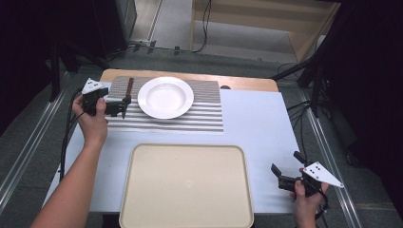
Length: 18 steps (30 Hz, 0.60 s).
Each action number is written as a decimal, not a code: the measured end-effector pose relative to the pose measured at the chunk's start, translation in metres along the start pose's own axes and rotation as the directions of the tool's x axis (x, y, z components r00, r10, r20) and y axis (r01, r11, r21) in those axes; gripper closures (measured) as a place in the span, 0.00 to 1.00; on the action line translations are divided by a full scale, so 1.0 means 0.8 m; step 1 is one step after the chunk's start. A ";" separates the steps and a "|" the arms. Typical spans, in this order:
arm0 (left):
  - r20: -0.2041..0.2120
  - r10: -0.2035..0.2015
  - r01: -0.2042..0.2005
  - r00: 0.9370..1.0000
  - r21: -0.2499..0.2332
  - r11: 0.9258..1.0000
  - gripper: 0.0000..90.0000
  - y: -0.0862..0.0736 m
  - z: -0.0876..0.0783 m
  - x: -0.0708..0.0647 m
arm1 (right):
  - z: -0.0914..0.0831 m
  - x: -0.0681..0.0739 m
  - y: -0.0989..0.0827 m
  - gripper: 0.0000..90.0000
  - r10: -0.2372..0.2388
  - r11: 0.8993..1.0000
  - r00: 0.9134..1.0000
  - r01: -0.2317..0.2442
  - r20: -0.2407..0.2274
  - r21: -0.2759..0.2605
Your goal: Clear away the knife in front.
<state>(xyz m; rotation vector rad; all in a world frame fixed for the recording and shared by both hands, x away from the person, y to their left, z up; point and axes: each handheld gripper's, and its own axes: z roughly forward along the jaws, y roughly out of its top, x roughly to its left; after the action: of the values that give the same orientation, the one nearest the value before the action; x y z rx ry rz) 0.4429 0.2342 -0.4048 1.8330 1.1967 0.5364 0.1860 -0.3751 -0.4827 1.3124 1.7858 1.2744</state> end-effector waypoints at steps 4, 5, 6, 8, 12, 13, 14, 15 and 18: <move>-0.003 -0.026 0.026 1.000 0.031 0.999 0.01 0.005 0.021 0.006 | 0.000 0.000 0.000 0.00 -0.003 1.000 1.000 0.003 -0.002 -0.001; -0.002 -0.031 0.031 1.000 0.036 0.999 0.02 0.007 0.025 0.008 | 0.000 0.000 0.000 0.00 -0.001 1.000 1.000 0.001 -0.002 0.000; 0.000 -0.035 0.035 0.999 0.049 0.998 0.02 0.009 0.030 0.010 | 0.000 0.000 0.000 0.00 -0.002 1.000 1.000 0.002 -0.002 -0.001; -0.012 -0.051 0.052 0.999 0.068 0.996 0.04 0.014 0.040 0.013 | 0.000 0.000 0.000 0.00 -0.001 1.000 1.000 0.001 -0.001 0.000; -0.041 -0.084 0.089 0.996 0.116 0.989 0.11 0.024 0.057 0.020 | 0.000 0.000 0.000 0.00 0.000 1.000 1.000 0.000 -0.002 -0.001; -0.059 -0.100 0.107 0.993 0.131 0.986 0.14 0.026 0.062 0.021 | 0.000 0.000 0.000 0.00 -0.001 1.000 1.000 0.001 -0.003 -0.001; -0.061 -0.108 0.116 0.992 0.143 0.983 0.15 0.028 0.066 0.023 | 0.000 0.000 0.000 0.00 0.000 1.000 1.000 0.000 -0.004 -0.002; -0.064 -0.121 0.129 0.991 0.149 0.980 0.15 0.029 0.070 0.025 | 0.000 0.000 0.000 0.00 0.000 1.000 1.000 0.000 -0.004 -0.003; -0.083 -0.143 0.157 0.986 0.201 0.967 0.17 0.031 0.085 0.030 | 0.000 0.000 0.000 0.00 -0.001 1.000 1.000 0.001 -0.006 -0.004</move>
<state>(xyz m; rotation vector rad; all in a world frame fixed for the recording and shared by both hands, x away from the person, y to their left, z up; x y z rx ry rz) 0.5155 0.2223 -0.4230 1.8896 1.4710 0.4029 0.1861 -0.3754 -0.4829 1.3068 1.7872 1.2819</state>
